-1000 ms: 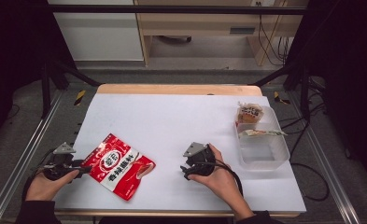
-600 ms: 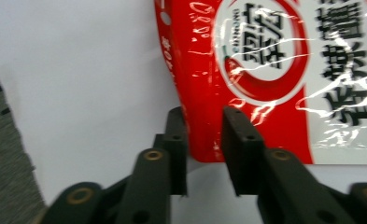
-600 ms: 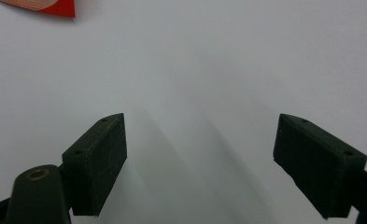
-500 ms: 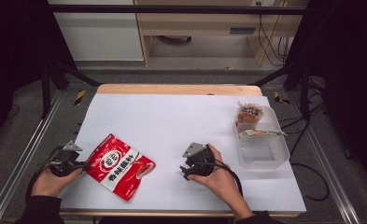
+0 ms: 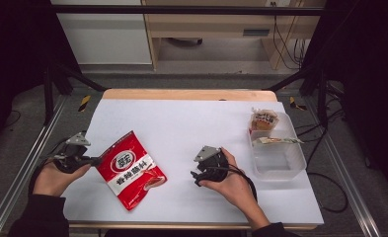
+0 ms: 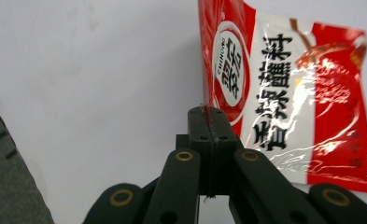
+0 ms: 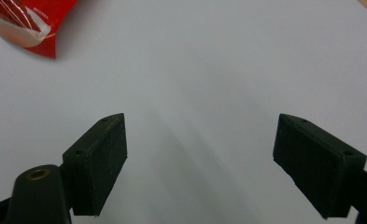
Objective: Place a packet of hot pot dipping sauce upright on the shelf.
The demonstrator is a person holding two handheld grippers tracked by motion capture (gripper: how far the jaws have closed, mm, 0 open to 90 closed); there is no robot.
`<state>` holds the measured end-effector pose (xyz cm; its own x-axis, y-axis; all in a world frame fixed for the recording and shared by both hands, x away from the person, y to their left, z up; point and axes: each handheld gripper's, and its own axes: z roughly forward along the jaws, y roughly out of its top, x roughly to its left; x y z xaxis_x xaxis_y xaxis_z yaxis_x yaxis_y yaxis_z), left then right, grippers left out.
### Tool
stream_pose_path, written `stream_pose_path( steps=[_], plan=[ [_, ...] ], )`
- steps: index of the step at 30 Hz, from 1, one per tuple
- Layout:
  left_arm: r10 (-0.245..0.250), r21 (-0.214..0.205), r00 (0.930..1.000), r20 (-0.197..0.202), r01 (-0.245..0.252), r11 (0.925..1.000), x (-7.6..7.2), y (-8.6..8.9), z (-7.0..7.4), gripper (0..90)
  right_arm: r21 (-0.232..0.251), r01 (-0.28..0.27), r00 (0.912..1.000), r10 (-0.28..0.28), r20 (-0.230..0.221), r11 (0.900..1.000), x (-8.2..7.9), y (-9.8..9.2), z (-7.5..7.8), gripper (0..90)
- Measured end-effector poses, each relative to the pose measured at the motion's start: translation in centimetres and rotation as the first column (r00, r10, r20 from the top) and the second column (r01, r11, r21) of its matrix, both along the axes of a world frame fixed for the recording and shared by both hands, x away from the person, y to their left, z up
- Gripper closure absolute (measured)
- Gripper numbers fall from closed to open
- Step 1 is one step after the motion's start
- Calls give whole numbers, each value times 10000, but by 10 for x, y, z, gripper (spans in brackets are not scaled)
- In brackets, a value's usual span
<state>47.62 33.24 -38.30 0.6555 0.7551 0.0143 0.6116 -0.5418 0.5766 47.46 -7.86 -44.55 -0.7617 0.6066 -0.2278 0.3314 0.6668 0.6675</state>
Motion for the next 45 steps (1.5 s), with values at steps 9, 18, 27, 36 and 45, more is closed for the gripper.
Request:
stream_pose_path(
  steps=[9, 18, 27, 36, 45],
  plan=[
    [-1342, 474, 9905, 307, 1326, 9900, 12, -37, 36, 900, 84, -301, 9995, 300, 104, 9995, 2, 1, 20, 182],
    [-2466, 1018, 9682, 428, 2413, 9651, 22, -71, 56, 900, -46, -573, 9980, 574, 266, 9983, 7, 2, 43, 189],
    [-3363, 1587, 9397, 620, 3234, 9329, 24, -108, 75, 900, -390, -970, 9950, 979, 209, 9945, 12, 6, 65, 177],
    [-3912, 1831, 9175, 716, 3734, 9094, 23, -127, 94, 900, -457, -1282, 9914, 1293, 224, 9907, 17, 12, 90, 149],
    [-4079, 1953, 9107, 652, 3892, 9002, 24, -134, 93, 900, -649, -1568, 9874, 1578, 108, 9855, 31, 19, 110, 196]
  ],
)
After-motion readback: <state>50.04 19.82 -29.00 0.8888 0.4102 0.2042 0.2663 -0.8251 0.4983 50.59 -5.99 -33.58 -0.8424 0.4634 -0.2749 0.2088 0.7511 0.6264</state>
